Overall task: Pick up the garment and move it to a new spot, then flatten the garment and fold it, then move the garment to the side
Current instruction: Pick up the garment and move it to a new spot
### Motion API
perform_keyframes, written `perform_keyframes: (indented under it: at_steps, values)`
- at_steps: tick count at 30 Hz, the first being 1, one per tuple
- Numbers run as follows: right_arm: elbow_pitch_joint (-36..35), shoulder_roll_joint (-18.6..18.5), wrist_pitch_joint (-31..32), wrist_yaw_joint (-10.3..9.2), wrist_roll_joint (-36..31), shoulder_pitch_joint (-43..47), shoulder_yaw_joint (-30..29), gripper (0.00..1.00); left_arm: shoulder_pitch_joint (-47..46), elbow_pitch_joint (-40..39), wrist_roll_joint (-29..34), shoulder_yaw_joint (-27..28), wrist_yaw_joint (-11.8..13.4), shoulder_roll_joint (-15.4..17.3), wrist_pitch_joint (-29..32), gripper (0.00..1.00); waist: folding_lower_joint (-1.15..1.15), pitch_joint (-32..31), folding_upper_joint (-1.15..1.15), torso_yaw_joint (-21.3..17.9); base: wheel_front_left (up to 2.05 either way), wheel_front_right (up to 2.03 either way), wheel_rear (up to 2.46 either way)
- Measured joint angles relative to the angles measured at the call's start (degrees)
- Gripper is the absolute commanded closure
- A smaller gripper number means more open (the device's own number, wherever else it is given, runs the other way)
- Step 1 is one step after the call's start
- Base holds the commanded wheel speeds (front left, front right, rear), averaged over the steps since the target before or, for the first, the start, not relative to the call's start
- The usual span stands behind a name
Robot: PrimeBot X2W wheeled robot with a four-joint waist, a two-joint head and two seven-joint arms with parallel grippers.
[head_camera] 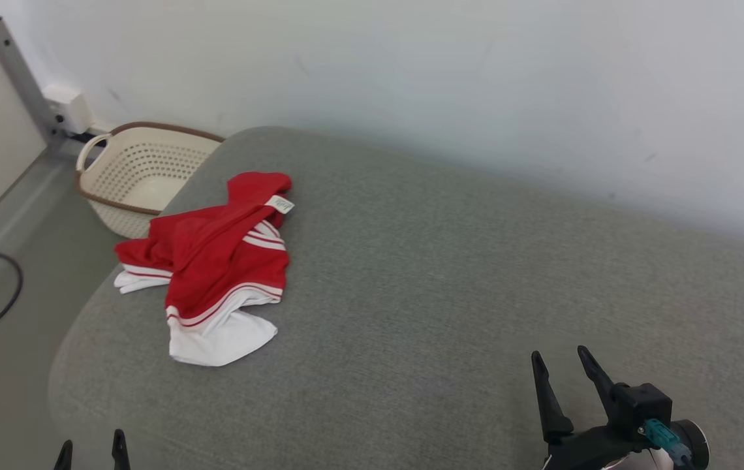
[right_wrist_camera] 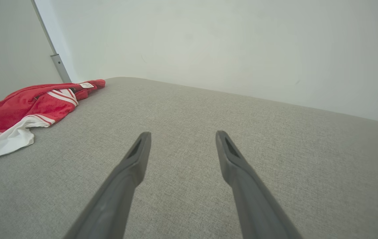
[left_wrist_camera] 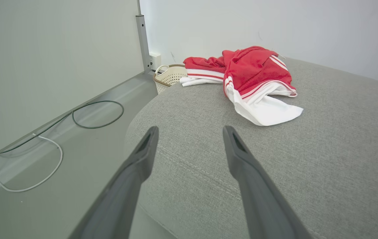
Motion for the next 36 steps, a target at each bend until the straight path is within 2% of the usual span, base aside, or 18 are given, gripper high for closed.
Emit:
perform_keyframes:
  at_steps: [7, 13, 17, 25, 28, 29, 34, 36]
  values:
    - [0.3, -0.1, 0.0, 0.00, 0.1, -1.2, 0.3, 0.00, -1.5, 1.1, -0.6, 1.3, -2.5, 0.0, 0.0, 0.00, 0.00, 1.5, 0.00, 3.0, 0.00, 0.00, 0.00]
    - [-0.3, -2.3, 0.0, 0.00, 0.2, -3.7, 0.8, 0.00, -8.3, 4.0, -2.5, 2.9, -5.1, 1.0, 0.0, 0.00, 0.00, 4.5, 0.00, 2.6, 0.00, 0.00, 0.00]
    - [-1.4, -3.8, 0.0, 0.00, 0.2, -5.2, 0.5, 0.00, -14.7, 7.8, -2.7, 2.0, -6.6, 2.9, 0.0, 0.00, 0.01, 7.4, 0.00, 1.4, 0.00, 0.00, 0.00]
    - [-4.0, -7.3, 0.0, 0.00, 0.1, -8.6, -0.1, 0.00, -28.3, 16.0, -6.9, -5.2, -8.0, 7.9, 0.0, 0.00, 0.01, 14.2, 0.01, -1.3, 0.00, 0.00, 0.00]
    - [-5.0, -8.3, 0.0, 0.00, 0.1, -9.6, -0.1, 0.00, -32.4, 19.1, -11.4, -10.6, -8.0, 10.6, 0.0, 0.00, 0.02, 16.8, 0.01, -2.4, 0.00, 0.00, 0.00]
    - [-5.6, -8.8, 0.0, 0.00, 0.1, -10.3, 0.0, 0.00, -34.7, 21.4, -14.8, -13.7, -8.0, 13.0, 0.0, 0.00, 0.02, 18.4, 0.01, -3.2, 0.00, 0.00, 0.00]
    - [-7.3, -9.5, 0.0, 0.00, 0.1, -11.2, -0.6, 0.00, -38.3, 24.5, -23.4, -21.6, -8.0, 16.6, 1.9, 0.00, 0.02, 21.4, 0.01, -5.8, 0.00, 0.00, 0.00]
    - [-7.5, -9.7, 0.0, 0.00, 0.1, -11.4, -0.7, 0.00, -38.9, 24.9, -25.0, -23.1, -8.0, 17.4, 2.4, 0.00, 0.02, 21.8, 0.01, -6.3, 0.00, 0.00, 0.00]
